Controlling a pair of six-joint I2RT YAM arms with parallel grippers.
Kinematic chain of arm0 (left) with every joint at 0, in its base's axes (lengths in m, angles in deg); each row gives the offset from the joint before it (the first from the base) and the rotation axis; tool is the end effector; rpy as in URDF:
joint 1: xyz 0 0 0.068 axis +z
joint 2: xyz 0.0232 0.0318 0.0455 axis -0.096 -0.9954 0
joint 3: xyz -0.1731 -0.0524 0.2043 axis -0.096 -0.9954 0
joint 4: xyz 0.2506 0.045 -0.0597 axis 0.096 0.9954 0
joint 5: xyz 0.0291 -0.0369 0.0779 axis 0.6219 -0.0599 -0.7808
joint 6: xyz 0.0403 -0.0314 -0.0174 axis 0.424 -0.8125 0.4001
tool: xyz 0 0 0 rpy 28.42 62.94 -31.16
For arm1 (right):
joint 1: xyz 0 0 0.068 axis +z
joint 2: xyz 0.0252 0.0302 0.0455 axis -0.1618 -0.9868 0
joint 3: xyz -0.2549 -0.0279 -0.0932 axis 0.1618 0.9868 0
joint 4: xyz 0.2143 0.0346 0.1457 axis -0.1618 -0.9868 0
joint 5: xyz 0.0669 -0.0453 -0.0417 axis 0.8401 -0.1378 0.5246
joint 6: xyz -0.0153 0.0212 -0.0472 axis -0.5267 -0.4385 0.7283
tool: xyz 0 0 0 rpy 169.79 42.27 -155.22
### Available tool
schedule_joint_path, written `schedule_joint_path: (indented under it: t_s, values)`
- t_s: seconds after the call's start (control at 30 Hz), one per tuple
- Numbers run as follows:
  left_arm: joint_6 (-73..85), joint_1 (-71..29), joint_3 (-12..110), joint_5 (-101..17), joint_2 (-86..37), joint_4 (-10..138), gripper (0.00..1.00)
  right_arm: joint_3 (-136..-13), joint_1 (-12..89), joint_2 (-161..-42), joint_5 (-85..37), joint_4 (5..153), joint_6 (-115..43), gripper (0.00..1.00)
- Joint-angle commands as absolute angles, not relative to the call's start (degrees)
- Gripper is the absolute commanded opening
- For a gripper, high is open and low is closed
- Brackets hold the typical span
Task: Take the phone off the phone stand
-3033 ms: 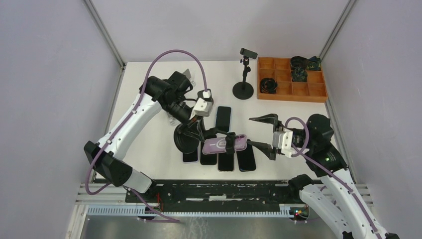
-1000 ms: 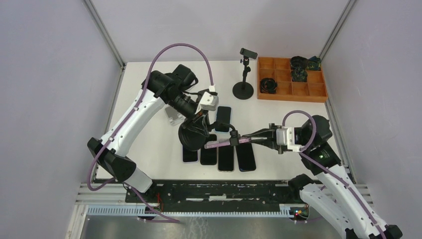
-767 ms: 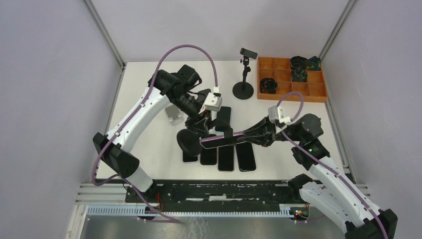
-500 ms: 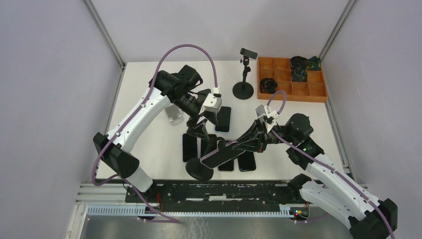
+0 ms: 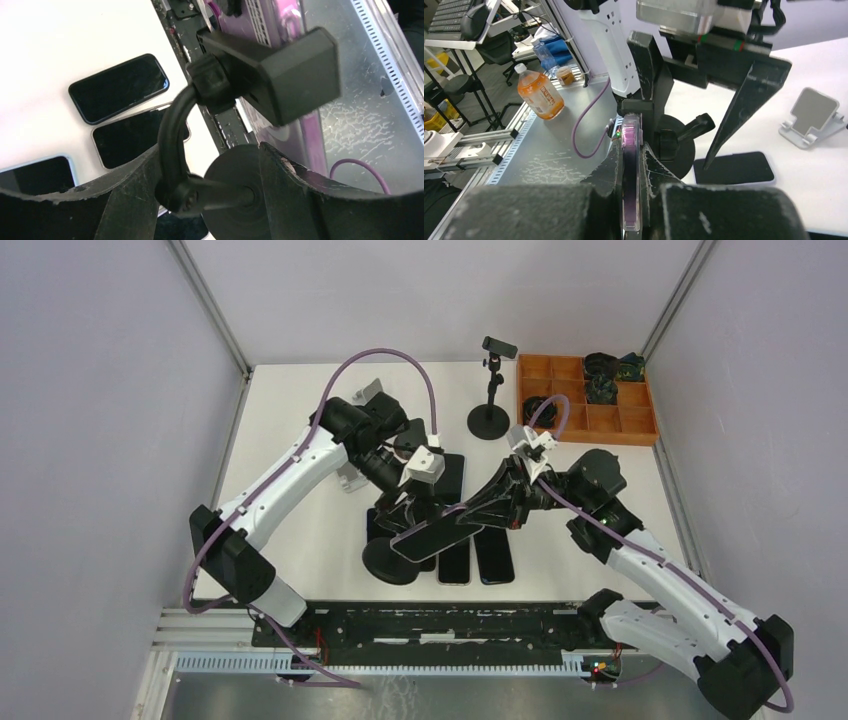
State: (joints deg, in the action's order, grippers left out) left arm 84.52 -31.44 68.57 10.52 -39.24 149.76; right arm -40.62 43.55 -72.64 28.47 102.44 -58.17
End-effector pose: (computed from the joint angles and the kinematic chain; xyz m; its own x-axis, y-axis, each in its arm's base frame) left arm 0.2017 -0.1906 0.3550 0.0476 0.5262 -0.8490 0.8823 -0.4206 -0.2112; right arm 0.1472 0.1374 0.3551 -0.3277 0.0748 -0.9418 -0.9416 -0.1073 0.3191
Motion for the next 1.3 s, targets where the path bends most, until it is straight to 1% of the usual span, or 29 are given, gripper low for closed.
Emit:
schedule_joint_path:
  t_s: [0.0,0.1,0.17,0.3,0.33,0.37,0.47,0.5,0.53,0.6,0.63,0.67,0.7,0.77,0.87,1.0,1.1,1.2,1.27]
  values:
    - [86.6,-32.4,69.5,16.1,-39.0,148.8,0.71,-47.1,45.0,-73.8,26.3,112.9,-60.7,0.00]
    - [86.3,-32.9,71.0,17.3,-40.1,149.1,0.64,-47.9,46.2,-75.2,25.8,113.7,-60.5,0.00]
    - [86.0,-33.1,71.8,17.8,-40.6,149.3,0.54,-48.4,46.9,-76.2,25.6,114.2,-60.5,0.00]
    - [86.6,-33.3,72.4,17.7,-41.0,150.0,0.18,-49.2,47.6,-77.3,25.3,113.6,-59.8,0.00]
    - [86.7,-33.3,72.3,17.5,-40.9,150.0,0.06,-49.6,47.6,-77.5,24.9,112.4,-59.2,0.00]
    - [86.7,-33.3,72.3,17.3,-40.7,150.0,0.03,-50.1,47.6,-77.7,24.1,110.7,-58.4,0.00]
    - [86.7,-33.3,72.9,17.3,-40.2,150.0,0.02,-50.8,47.6,-78.2,21.3,108.0,-57.0,0.01]
    - [86.6,-33.3,73.6,17.5,-40.2,150.0,0.02,-50.4,47.6,-78.3,21.4,108.8,-58.0,0.10]
    - [86.4,-33.3,74.4,18.0,-40.2,150.0,0.02,-50.0,47.6,-78.5,21.2,110.2,-59.3,0.26]
    - [85.7,-33.3,76.4,19.6,-40.2,150.0,0.02,-50.3,47.6,-78.8,21.1,109.2,-59.9,0.44]
    - [85.0,-33.3,77.9,20.5,-40.3,150.0,0.02,-50.6,47.5,-79.0,21.1,107.9,-59.6,0.58]
    - [84.2,-33.2,78.6,21.5,-40.3,150.0,0.02,-50.6,47.5,-79.0,21.1,107.6,-59.5,0.69]
    - [83.6,-33.1,79.3,22.7,-40.3,150.0,0.02,-50.2,47.4,-78.6,20.8,108.0,-59.5,0.77]
    - [82.7,-33.0,80.3,25.0,-40.3,150.0,0.02,-47.8,47.3,-77.0,19.6,112.2,-60.9,0.85]
    - [81.3,-32.8,81.8,27.3,-40.1,150.0,0.02,-43.5,47.2,-73.0,18.6,117.9,-61.6,0.88]
    - [79.9,-32.8,83.4,29.4,-39.9,150.0,0.02,-44.2,46.3,-71.2,22.3,116.8,-58.1,0.90]
    - [79.5,-32.9,84.6,30.0,-40.1,150.0,0.02,-45.0,46.0,-69.8,24.8,116.5,-54.3,0.90]
    - [79.4,-32.9,85.2,30.4,-39.9,150.0,0.02,-44.2,45.8,-68.9,24.9,118.1,-51.3,0.84]
    - [79.2,-32.8,85.4,30.9,-39.7,150.0,0.02,-43.7,45.8,-69.7,26.2,122.1,-53.3,0.78]
